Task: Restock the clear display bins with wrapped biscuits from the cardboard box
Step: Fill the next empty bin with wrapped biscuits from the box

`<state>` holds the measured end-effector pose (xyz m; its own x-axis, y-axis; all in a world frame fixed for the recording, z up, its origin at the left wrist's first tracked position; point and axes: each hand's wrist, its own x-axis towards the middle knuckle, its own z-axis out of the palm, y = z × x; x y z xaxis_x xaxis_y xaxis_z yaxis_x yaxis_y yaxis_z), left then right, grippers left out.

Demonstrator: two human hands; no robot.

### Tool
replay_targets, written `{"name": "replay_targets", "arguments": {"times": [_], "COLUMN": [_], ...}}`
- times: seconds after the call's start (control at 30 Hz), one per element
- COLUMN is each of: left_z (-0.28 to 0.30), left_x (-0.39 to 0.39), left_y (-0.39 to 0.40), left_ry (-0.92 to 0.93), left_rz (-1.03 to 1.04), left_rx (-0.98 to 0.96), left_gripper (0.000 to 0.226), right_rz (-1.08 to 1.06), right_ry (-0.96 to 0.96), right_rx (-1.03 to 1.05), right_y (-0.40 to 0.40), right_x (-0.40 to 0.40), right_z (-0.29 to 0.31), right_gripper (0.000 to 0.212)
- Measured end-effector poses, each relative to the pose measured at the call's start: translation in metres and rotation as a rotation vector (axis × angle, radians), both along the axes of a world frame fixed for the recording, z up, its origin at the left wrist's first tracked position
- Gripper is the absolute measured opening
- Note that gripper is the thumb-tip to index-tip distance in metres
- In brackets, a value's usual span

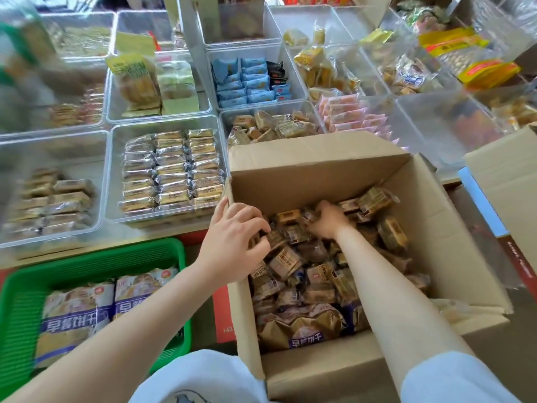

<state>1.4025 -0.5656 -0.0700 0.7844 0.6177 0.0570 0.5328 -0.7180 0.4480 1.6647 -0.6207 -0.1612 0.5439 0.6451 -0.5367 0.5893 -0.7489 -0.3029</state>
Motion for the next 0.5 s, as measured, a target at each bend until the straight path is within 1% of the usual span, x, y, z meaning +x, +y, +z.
{"name": "replay_targets", "arguments": {"times": [0.03, 0.07, 0.13, 0.17, 0.2, 0.23, 0.27, 0.3, 0.37, 0.43, 0.5], "left_z": [0.0, 0.0, 0.002, 0.004, 0.008, 0.013, 0.019, 0.024, 0.034, 0.039, 0.037], "left_x": [-0.001, -0.001, 0.0, -0.001, -0.002, -0.004, -0.008, -0.012, -0.025, -0.044, -0.071], "left_y": [0.002, 0.003, 0.002, 0.001, 0.0, 0.0, 0.002, 0.006, 0.021, 0.041, 0.065], "left_ry": [0.005, 0.005, -0.028, -0.065, -0.12, -0.191, -0.27, -0.34, -0.426, -0.475, -0.48], "left_rz": [-0.001, -0.004, -0.012, -0.007, 0.01, 0.037, 0.063, 0.081, 0.08, 0.042, 0.056], "left_rx": [-0.006, -0.017, -0.049, -0.088, -0.153, -0.226, -0.284, -0.315, -0.309, -0.265, -0.217], "left_gripper": [0.043, 0.045, 0.05, 0.055, 0.064, 0.074, 0.085, 0.095, 0.108, 0.108, 0.102], "right_rz": [-0.065, -0.154, -0.306, -0.342, -0.363, -0.37, -0.354, -0.315, -0.18, -0.062, -0.018], "right_ry": [0.137, 0.326, 0.798, 1.029, 1.242, 1.421, 1.542, 1.601, 1.603, 1.592, 1.628], "right_rx": [0.043, 0.112, 0.288, 0.394, 0.495, 0.57, 0.614, 0.635, 0.635, 0.6, 0.549], "right_y": [0.002, 0.003, 0.0, -0.002, -0.003, -0.002, 0.001, 0.006, 0.021, 0.039, 0.062], "right_x": [-0.001, -0.004, -0.012, -0.017, -0.023, -0.03, -0.041, -0.053, -0.084, -0.119, -0.156], "right_z": [0.012, 0.026, 0.057, 0.072, 0.087, 0.1, 0.113, 0.123, 0.137, 0.143, 0.143], "right_gripper": [0.054, 0.051, 0.042, 0.038, 0.038, 0.043, 0.049, 0.053, 0.052, 0.05, 0.047]}}
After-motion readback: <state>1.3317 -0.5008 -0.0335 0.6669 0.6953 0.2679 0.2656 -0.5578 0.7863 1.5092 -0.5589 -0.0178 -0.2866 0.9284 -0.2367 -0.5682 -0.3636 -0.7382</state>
